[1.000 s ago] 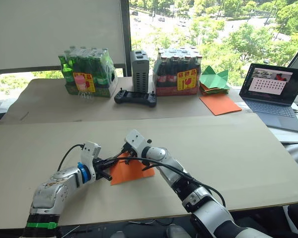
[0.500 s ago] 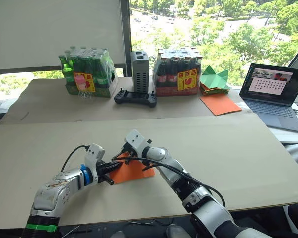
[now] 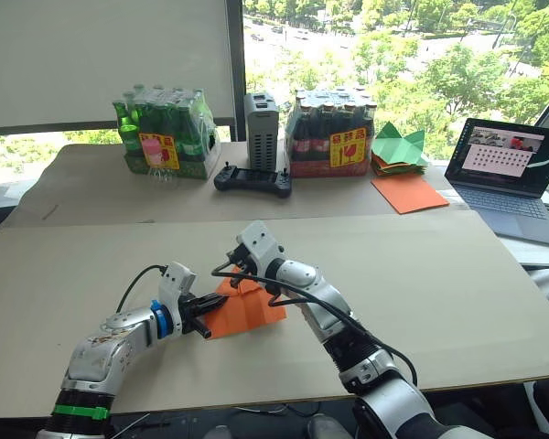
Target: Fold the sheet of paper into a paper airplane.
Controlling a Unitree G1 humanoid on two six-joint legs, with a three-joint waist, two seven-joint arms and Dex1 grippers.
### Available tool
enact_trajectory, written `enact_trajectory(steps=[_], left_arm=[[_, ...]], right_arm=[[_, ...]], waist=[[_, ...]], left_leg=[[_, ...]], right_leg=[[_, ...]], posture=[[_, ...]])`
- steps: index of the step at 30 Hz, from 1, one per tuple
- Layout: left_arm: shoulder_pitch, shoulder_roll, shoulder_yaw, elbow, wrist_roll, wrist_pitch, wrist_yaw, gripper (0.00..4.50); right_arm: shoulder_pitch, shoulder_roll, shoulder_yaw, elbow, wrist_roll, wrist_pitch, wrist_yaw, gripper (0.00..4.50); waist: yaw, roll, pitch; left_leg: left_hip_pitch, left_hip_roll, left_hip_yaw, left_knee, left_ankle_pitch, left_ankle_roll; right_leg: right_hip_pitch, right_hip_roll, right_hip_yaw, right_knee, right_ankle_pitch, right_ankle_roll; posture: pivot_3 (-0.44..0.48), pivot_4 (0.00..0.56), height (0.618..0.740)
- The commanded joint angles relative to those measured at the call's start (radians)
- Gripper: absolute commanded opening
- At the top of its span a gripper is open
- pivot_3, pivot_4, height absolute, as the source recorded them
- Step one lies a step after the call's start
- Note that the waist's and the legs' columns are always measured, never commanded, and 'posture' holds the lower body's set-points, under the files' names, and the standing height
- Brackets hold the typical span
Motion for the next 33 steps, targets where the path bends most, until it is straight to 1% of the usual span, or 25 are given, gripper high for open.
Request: enact_trajectory(steps=[1,3,6,10,14,18,24,33], left_arm=[[0.008,-0.001,-0.013,0.055,0.044,0.003,0.02,0.01],[0.007,-0.003,-0.018,0.058,0.045,-0.001,0.018,0.01],[0.006,-0.004,-0.023,0.06,0.047,-0.005,0.018,0.01],[0.004,-0.004,-0.033,0.065,0.05,-0.011,0.012,0.01],[-0.001,-0.005,-0.04,0.067,0.05,-0.011,0.01,0.01],[-0.008,-0.002,-0.043,0.073,0.051,-0.012,0.004,0.01],[-0.017,0.002,-0.044,0.079,0.05,-0.012,0.001,0.01],[-0.012,0.009,-0.038,0.07,0.048,-0.008,0.005,0.01]], right_arm=[[0.028,-0.069,-0.046,-0.178,0.05,0.072,0.047,0.0],[0.058,-0.143,-0.045,-0.228,0.046,0.092,0.076,0.0],[0.107,-0.257,-0.036,-0.251,0.038,0.089,0.123,0.0],[0.168,-0.387,-0.029,-0.191,0.017,0.025,0.175,0.0],[0.198,-0.467,0.001,-0.166,0.013,-0.058,0.254,0.0],[0.203,-0.481,0.018,-0.171,0.03,-0.082,0.31,0.0],[0.207,-0.464,0.04,-0.186,0.043,-0.096,0.358,0.0],[0.205,-0.449,0.048,-0.175,0.035,-0.102,0.358,0.0]], waist=[[0.001,0.0,0.0],[0.004,0.0,0.0],[0.007,0.0,0.0],[0.008,0.001,0.0],[0.01,0.001,0.0],[0.013,0.001,0.0],[0.017,0.001,0.0],[0.017,0.001,0.0]], left_leg=[[0.0,0.0,0.0,0.0,0.0,0.0],[0.0,-0.001,0.0,0.0,0.0,0.0],[0.0,-0.001,0.001,0.0,0.0,0.0],[0.0,-0.001,0.001,0.0,0.0,0.0],[0.0,-0.001,0.002,0.0,0.0,0.0],[0.0,-0.001,0.002,0.0,0.0,0.0],[0.0,-0.001,0.002,0.0,0.0,0.0],[0.0,-0.001,0.002,0.0,0.0,0.0]], right_leg=[[0.0,0.0,0.0,0.0,0.0,0.0],[0.0,-0.001,0.0,-0.001,0.0,0.0],[0.0,-0.001,0.0,-0.001,0.0,0.0],[0.001,0.0,0.0,-0.002,0.0,0.0],[0.001,0.0,0.001,-0.002,0.0,0.0],[0.002,0.0,0.001,-0.003,0.0,0.0],[0.002,0.0,0.001,-0.004,0.0,0.0],[0.002,0.0,0.0,-0.004,0.0,0.0]], posture=[[0.0,0.15,0.74],[0.0,0.15,0.74],[0.0,0.15,0.74],[0.0,0.15,0.74],[0.0,0.15,0.74],[0.0,0.15,0.74],[0.0,0.15,0.74],[0.0,0.15,0.74]])
